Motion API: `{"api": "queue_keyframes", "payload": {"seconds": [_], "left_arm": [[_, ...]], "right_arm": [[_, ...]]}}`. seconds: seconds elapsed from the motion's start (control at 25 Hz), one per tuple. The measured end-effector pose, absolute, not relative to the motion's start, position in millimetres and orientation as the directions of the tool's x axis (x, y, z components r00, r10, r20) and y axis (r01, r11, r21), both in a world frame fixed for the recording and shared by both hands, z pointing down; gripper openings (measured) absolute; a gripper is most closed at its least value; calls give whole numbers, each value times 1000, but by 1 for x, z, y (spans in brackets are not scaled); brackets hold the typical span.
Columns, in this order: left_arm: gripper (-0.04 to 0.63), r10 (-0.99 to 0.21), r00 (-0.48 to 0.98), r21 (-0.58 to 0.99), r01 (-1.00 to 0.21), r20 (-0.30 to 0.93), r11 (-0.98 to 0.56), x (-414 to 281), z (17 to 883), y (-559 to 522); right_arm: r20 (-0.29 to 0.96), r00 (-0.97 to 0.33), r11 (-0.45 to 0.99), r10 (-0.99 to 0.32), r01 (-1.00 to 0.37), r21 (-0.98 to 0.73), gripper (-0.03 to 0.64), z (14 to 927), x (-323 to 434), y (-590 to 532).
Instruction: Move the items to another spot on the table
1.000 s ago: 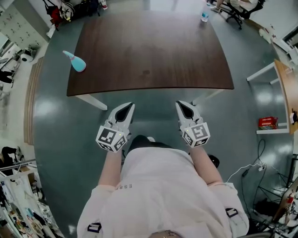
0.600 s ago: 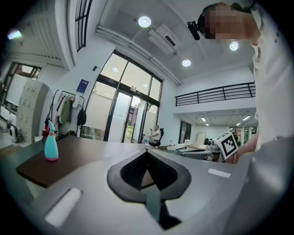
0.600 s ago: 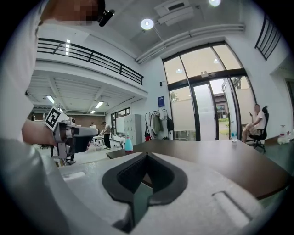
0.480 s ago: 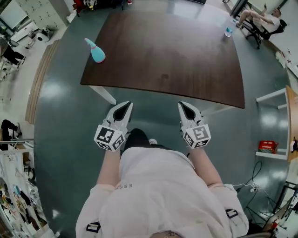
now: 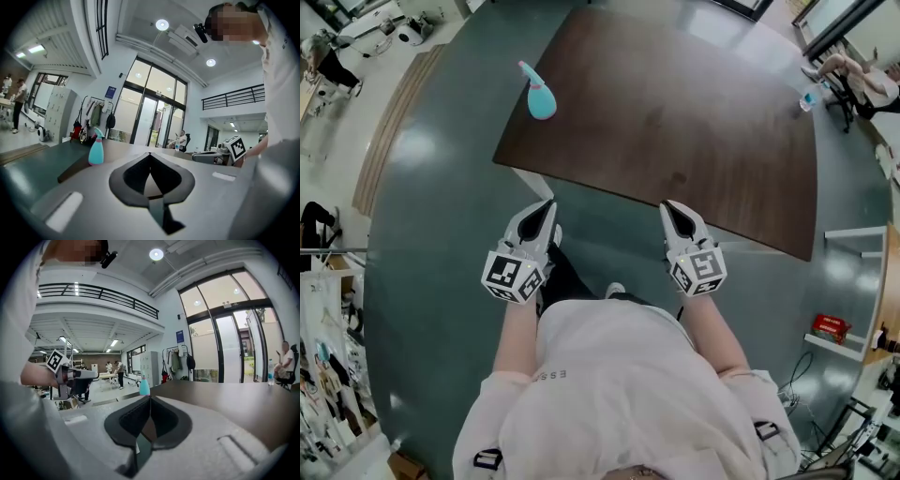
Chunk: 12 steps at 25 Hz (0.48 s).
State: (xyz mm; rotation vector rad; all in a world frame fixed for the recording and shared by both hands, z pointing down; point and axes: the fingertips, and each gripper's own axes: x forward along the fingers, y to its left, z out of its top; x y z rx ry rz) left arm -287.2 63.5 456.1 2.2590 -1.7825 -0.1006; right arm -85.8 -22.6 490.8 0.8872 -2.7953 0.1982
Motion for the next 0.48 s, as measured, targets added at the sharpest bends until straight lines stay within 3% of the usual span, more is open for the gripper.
{"api": "queue_keyframes", "payload": {"seconds": [0.48], "left_arm": [[17, -958, 258, 283, -935, 123, -215, -449, 454, -13]], "right_arm": [[283, -811, 823, -512, -557, -106, -6, 495, -262, -91]]}}
